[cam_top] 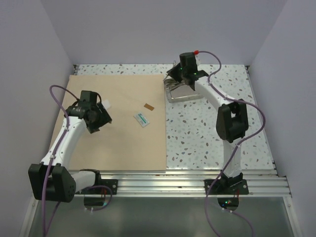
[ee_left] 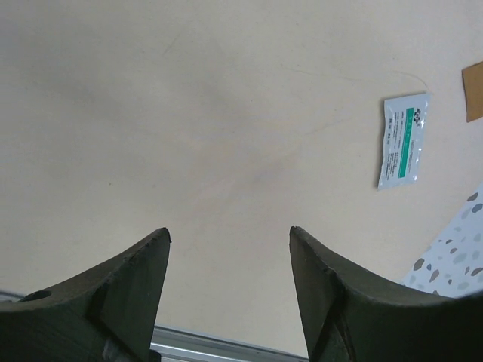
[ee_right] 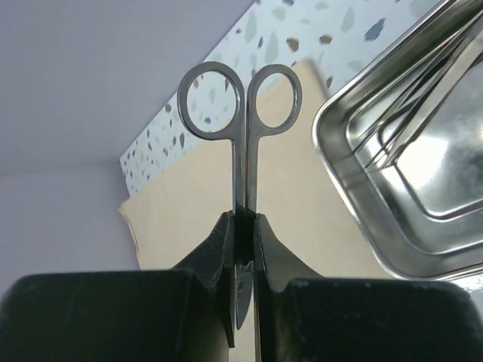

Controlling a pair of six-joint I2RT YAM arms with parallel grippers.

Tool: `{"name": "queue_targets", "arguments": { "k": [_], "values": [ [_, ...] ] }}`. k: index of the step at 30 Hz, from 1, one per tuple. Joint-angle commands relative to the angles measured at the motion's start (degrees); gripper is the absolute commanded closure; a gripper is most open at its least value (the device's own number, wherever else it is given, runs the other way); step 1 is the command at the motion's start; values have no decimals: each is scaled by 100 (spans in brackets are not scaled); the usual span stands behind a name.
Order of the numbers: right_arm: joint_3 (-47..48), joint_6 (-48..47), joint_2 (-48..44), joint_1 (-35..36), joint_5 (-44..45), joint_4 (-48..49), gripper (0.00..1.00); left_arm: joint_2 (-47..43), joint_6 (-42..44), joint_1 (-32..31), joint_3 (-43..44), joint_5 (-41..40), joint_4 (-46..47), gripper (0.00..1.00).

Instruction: Prepare the surgical pack

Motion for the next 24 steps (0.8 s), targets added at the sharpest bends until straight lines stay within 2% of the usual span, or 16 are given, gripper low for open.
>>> {"name": "queue_targets", "arguments": {
  "k": [1,10,13,19,22,23,24],
  "values": [
    [467,348,100,-38,1281,-777,100,-42,28,98,300,-350,-151,31],
    [996,445,927,-250,1807,-1208,100,37,212,177,519,-684,-406,31],
    [1346,445,1190,-250,2123,-1821,100,116,160,194,537,-860,-511,30],
    [1988,208,1674,-241,2345,-2236,86,345,72,405,607,-720,-503,30],
    [2244,94,1885,-241,2204,-2298,75,538,28,405,774,-799,-555,30],
    [2288,67,1929,-241,2187,-2307,65,591,10,405,818,-834,-590,30],
    [2315,58,1939,-250,2073,-2290,60,652,-7,527,905,-860,-617,30]
  ]
}}
